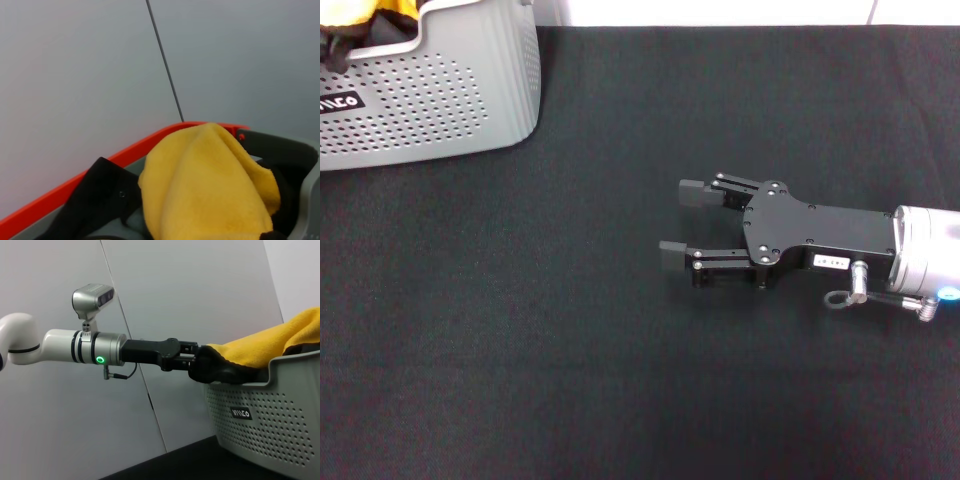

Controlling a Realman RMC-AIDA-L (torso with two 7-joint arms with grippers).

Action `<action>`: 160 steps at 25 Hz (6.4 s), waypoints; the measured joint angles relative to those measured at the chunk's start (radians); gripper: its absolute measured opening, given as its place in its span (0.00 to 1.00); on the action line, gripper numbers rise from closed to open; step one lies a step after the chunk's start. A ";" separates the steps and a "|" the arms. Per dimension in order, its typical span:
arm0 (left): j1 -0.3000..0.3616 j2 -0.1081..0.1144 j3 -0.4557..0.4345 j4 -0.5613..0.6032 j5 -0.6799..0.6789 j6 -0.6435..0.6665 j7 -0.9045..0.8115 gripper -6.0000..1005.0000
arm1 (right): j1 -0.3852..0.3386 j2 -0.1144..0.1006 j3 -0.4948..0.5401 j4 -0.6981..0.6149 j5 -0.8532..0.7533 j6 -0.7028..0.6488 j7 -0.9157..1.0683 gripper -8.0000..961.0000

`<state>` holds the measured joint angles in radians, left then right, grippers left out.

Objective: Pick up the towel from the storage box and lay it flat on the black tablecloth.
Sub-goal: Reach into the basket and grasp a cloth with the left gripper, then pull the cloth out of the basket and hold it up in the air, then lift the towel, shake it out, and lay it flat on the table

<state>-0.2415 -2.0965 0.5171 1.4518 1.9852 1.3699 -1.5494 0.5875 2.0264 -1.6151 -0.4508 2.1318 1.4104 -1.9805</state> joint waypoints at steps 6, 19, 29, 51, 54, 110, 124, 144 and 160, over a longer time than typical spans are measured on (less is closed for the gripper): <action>-0.002 0.001 0.023 -0.015 -0.023 -0.007 0.002 0.54 | -0.002 0.002 0.001 0.010 0.003 -0.001 0.000 0.89; 0.033 0.003 0.018 -0.014 -0.330 0.058 -0.028 0.17 | -0.019 0.000 0.002 0.011 0.011 -0.008 -0.092 0.89; 0.026 0.038 -0.005 -0.146 -0.792 0.333 -0.133 0.03 | -0.067 0.000 -0.156 -0.188 0.155 -0.408 -0.561 0.88; -0.059 0.038 0.038 -0.324 -0.811 0.414 -0.182 0.03 | -0.052 0.001 -0.462 -0.610 0.293 -0.696 -1.012 0.77; -0.068 0.038 0.041 -0.331 -0.810 0.414 -0.182 0.03 | -0.027 0.002 -0.464 -0.616 0.285 -0.697 -1.012 0.77; -0.106 0.046 0.077 -0.409 -0.795 0.412 -0.161 0.03 | 0.040 0.002 -0.521 -0.708 0.258 -0.727 -1.012 0.44; -0.101 0.041 0.077 -0.409 -0.795 0.414 -0.165 0.03 | 0.039 0.001 -0.526 -0.717 0.259 -0.745 -1.012 0.43; -0.101 0.039 0.077 -0.409 -0.798 0.422 -0.167 0.03 | 0.042 0.002 -0.520 -0.697 0.256 -0.837 -1.012 0.42; -0.096 0.036 0.076 -0.409 -0.795 0.428 -0.169 0.03 | 0.035 0.001 -0.514 -0.714 0.251 -0.844 -1.011 0.28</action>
<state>-0.3375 -2.0600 0.5936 1.0430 1.1903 1.7980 -1.7180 0.6223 2.0278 -2.1289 -1.1652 2.3830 0.5661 -2.9914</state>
